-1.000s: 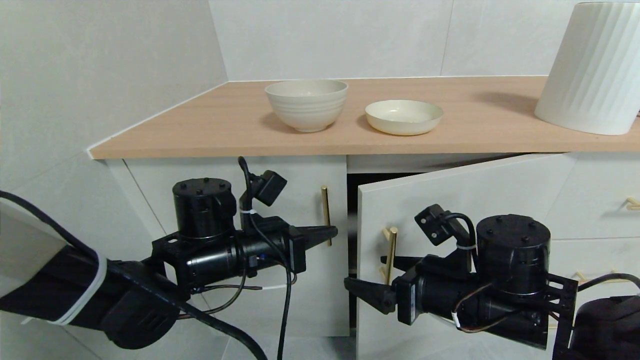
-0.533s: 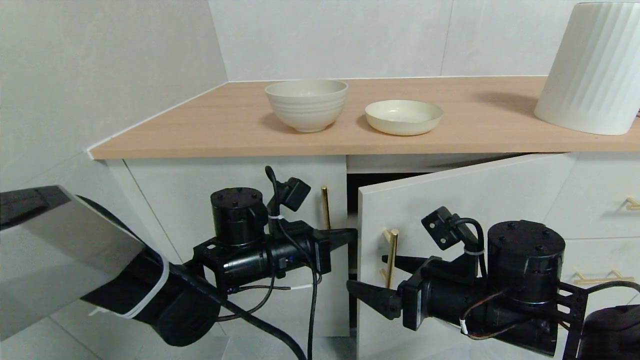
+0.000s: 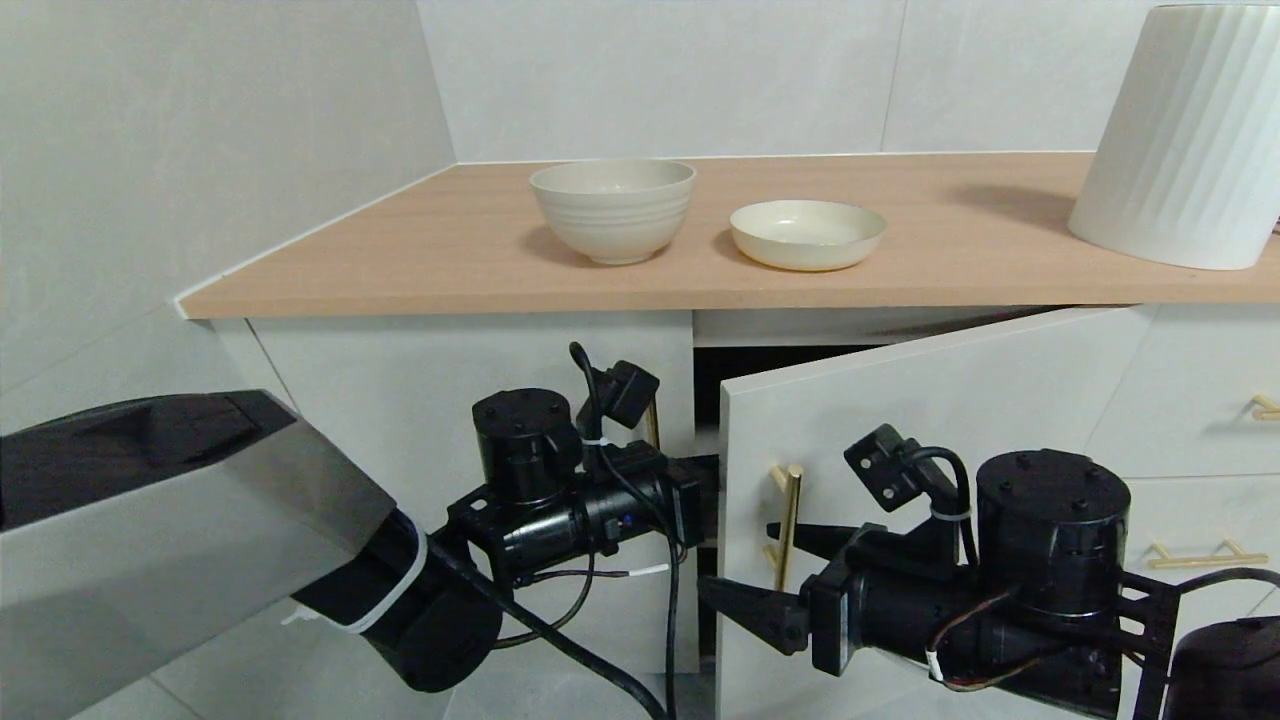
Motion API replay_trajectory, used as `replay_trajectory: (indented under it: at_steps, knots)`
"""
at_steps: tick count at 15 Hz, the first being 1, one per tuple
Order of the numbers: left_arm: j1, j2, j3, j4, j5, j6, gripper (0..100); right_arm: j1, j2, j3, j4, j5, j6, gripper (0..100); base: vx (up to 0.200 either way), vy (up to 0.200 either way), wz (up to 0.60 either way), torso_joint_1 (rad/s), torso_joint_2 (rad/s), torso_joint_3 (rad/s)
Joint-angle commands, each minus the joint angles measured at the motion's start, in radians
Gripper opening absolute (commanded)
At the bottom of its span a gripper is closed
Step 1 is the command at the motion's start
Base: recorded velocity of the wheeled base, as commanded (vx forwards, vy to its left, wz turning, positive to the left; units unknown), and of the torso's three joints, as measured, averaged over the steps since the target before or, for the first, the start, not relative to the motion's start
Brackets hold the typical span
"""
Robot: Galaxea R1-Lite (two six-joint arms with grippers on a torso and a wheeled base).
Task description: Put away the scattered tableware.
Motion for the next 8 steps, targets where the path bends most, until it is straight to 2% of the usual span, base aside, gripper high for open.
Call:
replay_trajectory:
  at_steps: [1,3,6,8]
  knots:
    - [-0.02,0.013,0.003,-0.023,-0.001,-0.018,0,-0.015,-0.006,0.007,-0.002,-0.01,-0.008,100,0.0,0.0,0.0,0.0,0.0,0.0]
    - [-0.023,0.012,0.005,-0.041,-0.001,-0.018,0,-0.047,-0.015,0.01,-0.004,-0.011,-0.009,100,0.0,0.0,0.0,0.0,0.0,0.0]
    - [-0.023,0.007,0.005,-0.043,-0.001,-0.018,0,-0.149,-0.084,0.025,0.007,-0.011,-0.029,100,0.0,0.0,0.0,0.0,0.0,0.0]
    - [-0.023,0.012,0.006,-0.043,-0.001,-0.019,0,-0.175,-0.164,0.042,0.078,-0.01,-0.029,100,0.0,0.0,0.0,0.0,0.0,0.0]
